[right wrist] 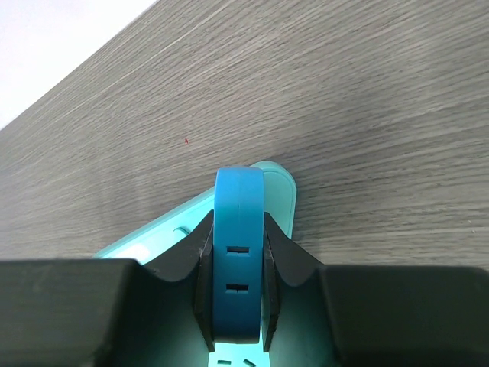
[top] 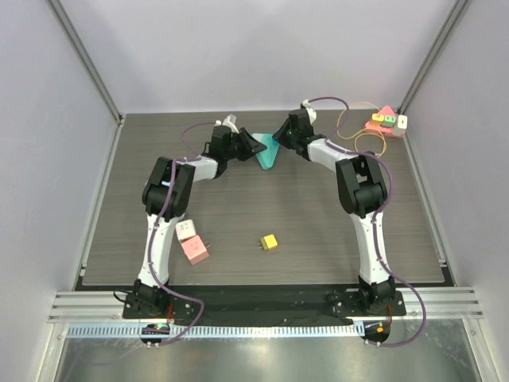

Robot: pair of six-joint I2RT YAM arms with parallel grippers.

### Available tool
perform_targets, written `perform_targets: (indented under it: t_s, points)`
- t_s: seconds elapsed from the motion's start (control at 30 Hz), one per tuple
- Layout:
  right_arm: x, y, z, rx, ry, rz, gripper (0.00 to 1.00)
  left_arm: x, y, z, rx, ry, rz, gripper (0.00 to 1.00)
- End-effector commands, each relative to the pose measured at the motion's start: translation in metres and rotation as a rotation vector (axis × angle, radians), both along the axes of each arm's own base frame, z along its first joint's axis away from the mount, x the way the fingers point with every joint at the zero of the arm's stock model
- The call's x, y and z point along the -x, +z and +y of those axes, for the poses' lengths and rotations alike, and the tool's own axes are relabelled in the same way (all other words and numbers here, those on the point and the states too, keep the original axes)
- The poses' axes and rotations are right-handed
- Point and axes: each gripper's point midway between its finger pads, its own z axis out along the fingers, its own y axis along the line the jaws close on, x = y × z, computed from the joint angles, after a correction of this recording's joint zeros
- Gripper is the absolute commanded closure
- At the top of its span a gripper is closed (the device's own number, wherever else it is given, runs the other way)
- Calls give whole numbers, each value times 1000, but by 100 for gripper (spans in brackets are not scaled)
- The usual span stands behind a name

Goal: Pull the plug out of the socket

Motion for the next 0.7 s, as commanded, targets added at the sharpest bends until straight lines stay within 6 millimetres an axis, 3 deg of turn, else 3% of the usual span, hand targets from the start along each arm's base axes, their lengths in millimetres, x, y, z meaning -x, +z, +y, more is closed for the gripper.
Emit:
perform_targets:
  t_s: [0.0,0.13,0.67]
  points:
    - [-8,113,0,-78,-4,-212,99,-4,-64,51,-165,162,159,100]
    - [-7,120,-13,-28,-34,-229,99,-4,-65,51,-167,163,161,100]
    - [-2,133,-25,35,-54,-236,99,-3,-65,54,-170,177,162,100]
